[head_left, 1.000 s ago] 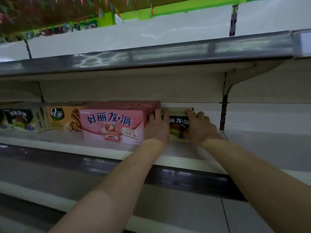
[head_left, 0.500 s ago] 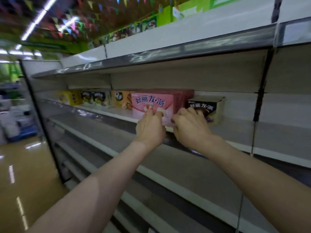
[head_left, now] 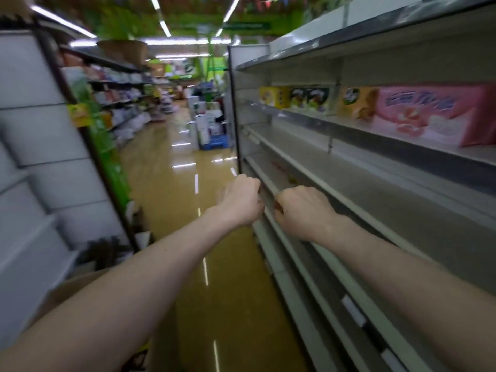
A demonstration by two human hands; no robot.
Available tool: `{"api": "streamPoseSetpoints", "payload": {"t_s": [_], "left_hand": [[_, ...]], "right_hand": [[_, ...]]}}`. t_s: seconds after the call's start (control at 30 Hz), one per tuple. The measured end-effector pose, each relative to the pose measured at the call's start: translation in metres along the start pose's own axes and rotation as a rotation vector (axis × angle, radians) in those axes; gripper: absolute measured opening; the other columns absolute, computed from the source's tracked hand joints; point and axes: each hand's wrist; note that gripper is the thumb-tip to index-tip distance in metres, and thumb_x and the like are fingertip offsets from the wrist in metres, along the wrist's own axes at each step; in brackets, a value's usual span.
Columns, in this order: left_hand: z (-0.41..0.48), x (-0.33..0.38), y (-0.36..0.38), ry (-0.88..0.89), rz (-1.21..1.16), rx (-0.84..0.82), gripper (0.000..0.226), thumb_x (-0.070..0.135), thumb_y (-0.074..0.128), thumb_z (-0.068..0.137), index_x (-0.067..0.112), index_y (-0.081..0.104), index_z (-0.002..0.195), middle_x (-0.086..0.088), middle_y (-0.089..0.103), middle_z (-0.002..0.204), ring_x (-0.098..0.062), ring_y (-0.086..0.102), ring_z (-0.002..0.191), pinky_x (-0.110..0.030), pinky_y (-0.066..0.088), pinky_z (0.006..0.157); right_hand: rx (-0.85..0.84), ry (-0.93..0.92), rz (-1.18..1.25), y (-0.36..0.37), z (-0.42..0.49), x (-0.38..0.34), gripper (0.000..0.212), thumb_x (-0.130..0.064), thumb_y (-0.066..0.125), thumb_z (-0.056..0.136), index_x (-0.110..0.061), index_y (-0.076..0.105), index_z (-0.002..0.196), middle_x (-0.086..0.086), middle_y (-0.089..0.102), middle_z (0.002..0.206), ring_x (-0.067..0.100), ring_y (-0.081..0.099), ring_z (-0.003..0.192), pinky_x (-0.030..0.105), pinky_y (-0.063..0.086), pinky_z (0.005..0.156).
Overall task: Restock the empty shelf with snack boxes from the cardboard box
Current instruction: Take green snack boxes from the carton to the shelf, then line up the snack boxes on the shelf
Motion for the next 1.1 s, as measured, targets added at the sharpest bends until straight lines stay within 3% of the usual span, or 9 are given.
{"api": "streamPoseSetpoints", "payload": {"t_s": [0.1,0.2,0.33,0.47,0.67,0.77,0.87,0.97,1.1], "left_hand": [[-0.029,-0.055,-0.005,-0.148,0.034,-0.036,0.033,0.029,0.061,0.091,0.022,0.060,0.124,-0.008,0.054,0.127,-0.033,0.055,0.115,-0.036,0.044,0.082],[-0.058,-0.110,-0.007,-0.277,0.045,-0.071,0.041,0.032,0.064,0.090,0.023,0.057,0.129,-0.006,0.054,0.131,-0.030,0.056,0.116,-0.036,0.045,0.084],[-0.099,-0.185,-0.005,-0.441,0.002,-0.147,0.031,0.031,0.065,0.084,0.020,0.063,0.113,-0.006,0.061,0.120,-0.029,0.060,0.107,-0.040,0.052,0.088],[-0.137,-0.256,0.001,-0.580,-0.043,-0.206,0.030,0.029,0.063,0.085,0.017,0.064,0.113,-0.004,0.065,0.113,-0.025,0.063,0.097,-0.041,0.055,0.085],[-0.171,-0.350,0.029,-0.707,-0.145,-0.319,0.035,0.028,0.064,0.089,0.015,0.062,0.121,-0.001,0.063,0.119,-0.016,0.059,0.096,-0.030,0.050,0.079],[-0.181,-0.386,0.050,-0.771,-0.248,-0.364,0.036,0.029,0.066,0.090,0.014,0.060,0.123,-0.002,0.061,0.124,-0.015,0.056,0.096,-0.027,0.043,0.078],[-0.190,-0.417,0.072,-0.837,-0.325,-0.398,0.037,0.026,0.065,0.091,0.012,0.059,0.125,-0.005,0.059,0.127,-0.021,0.058,0.113,-0.028,0.045,0.083],[-0.200,-0.444,0.098,-0.891,-0.354,-0.435,0.031,0.026,0.065,0.090,0.014,0.061,0.119,-0.004,0.057,0.117,-0.023,0.056,0.113,-0.031,0.047,0.086],[-0.216,-0.471,0.133,-0.962,-0.438,-0.495,0.020,0.025,0.066,0.090,0.015,0.062,0.106,-0.002,0.052,0.108,-0.020,0.056,0.102,-0.034,0.050,0.092]], "right_hand": [[-0.066,-0.082,0.074,0.018,0.017,-0.055,0.019,-0.019,0.046,0.095,-0.013,0.056,0.081,0.004,0.066,0.087,0.023,0.064,0.081,0.031,0.044,0.062],[-0.103,-0.216,0.112,0.034,0.030,-0.110,0.017,-0.024,0.046,0.095,-0.016,0.054,0.082,0.004,0.066,0.090,0.025,0.064,0.085,0.032,0.048,0.066],[-0.177,-0.341,0.194,0.053,0.039,-0.178,0.021,-0.028,0.045,0.094,-0.015,0.061,0.088,0.007,0.066,0.094,0.031,0.063,0.089,0.031,0.043,0.065],[-0.306,-0.421,0.276,0.077,0.047,-0.240,0.021,-0.029,0.046,0.097,-0.015,0.054,0.084,0.002,0.061,0.084,0.021,0.059,0.073,0.030,0.045,0.059],[-0.488,-0.434,0.357,0.124,0.066,-0.313,0.021,-0.030,0.048,0.097,-0.016,0.056,0.085,-0.001,0.060,0.078,0.015,0.060,0.069,0.026,0.049,0.058],[-0.541,-0.413,0.372,0.151,0.075,-0.339,0.024,-0.027,0.048,0.097,-0.020,0.051,0.075,-0.005,0.056,0.071,0.010,0.054,0.060,0.021,0.038,0.050],[-0.589,-0.405,0.340,0.180,0.081,-0.360,0.022,-0.027,0.047,0.098,-0.019,0.054,0.078,-0.005,0.055,0.071,0.007,0.052,0.057,0.018,0.034,0.047],[-0.656,-0.378,0.316,0.208,0.083,-0.379,0.020,-0.029,0.048,0.098,-0.016,0.060,0.089,-0.003,0.060,0.078,0.012,0.058,0.066,0.021,0.041,0.051],[-0.733,-0.362,0.295,0.245,0.079,-0.402,0.020,-0.030,0.048,0.097,-0.016,0.055,0.084,0.001,0.063,0.085,0.019,0.064,0.076,0.030,0.053,0.061]]}}
Point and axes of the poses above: each hand's wrist, its own z-axis towards the middle knuckle, its own y-axis out of the palm, x = y × z
